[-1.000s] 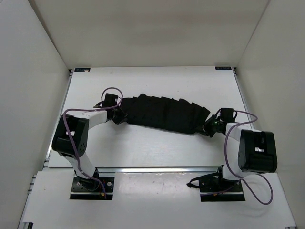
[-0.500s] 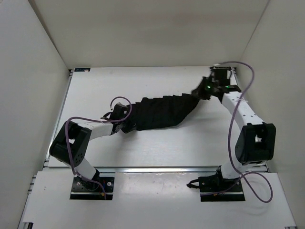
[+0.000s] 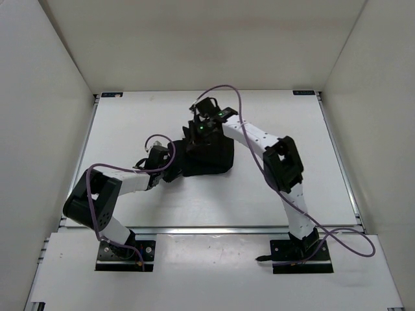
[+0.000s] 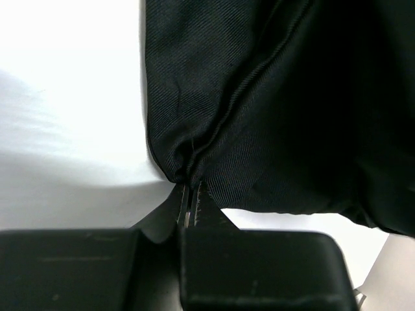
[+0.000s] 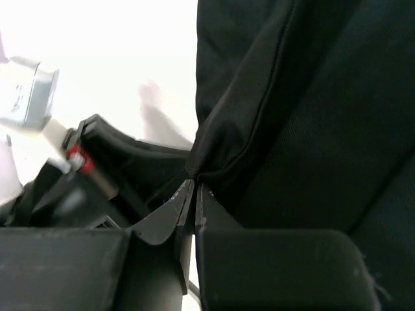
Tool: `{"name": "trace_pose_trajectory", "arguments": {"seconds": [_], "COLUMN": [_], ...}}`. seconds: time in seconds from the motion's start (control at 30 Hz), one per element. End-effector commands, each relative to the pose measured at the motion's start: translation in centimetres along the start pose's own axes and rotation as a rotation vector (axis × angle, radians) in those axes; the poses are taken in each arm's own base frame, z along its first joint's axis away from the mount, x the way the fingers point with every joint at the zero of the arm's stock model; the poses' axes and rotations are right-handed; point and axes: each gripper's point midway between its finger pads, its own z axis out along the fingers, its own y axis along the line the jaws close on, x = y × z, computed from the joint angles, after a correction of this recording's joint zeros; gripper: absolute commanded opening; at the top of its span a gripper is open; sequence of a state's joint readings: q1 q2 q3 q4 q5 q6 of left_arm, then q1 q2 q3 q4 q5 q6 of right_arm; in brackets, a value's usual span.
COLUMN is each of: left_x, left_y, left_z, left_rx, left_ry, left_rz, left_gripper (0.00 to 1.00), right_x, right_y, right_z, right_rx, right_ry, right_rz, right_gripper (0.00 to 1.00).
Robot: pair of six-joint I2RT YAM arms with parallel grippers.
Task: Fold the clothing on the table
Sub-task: Fold the skirt
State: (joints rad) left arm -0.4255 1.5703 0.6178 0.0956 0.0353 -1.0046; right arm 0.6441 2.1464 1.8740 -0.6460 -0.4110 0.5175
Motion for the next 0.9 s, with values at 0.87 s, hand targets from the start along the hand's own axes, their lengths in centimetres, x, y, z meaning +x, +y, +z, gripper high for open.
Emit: {"name": "trace_pose_trajectory", "arguments": {"seconds": [0.87], "left_x": [0.8], "left_y": [4.5], "left_z": [-0.4], "left_rx": [-0.023], "left_ry": [-0.008], "left_rz": [0.034], "left_gripper": [0.03], "right_x": [5.3], "right_y": [6.1], "right_z": [3.8], "right_rx": [-0.061], "right_ry": [0.335], "right_rz": [0.019], "right_gripper": [0.00]}}
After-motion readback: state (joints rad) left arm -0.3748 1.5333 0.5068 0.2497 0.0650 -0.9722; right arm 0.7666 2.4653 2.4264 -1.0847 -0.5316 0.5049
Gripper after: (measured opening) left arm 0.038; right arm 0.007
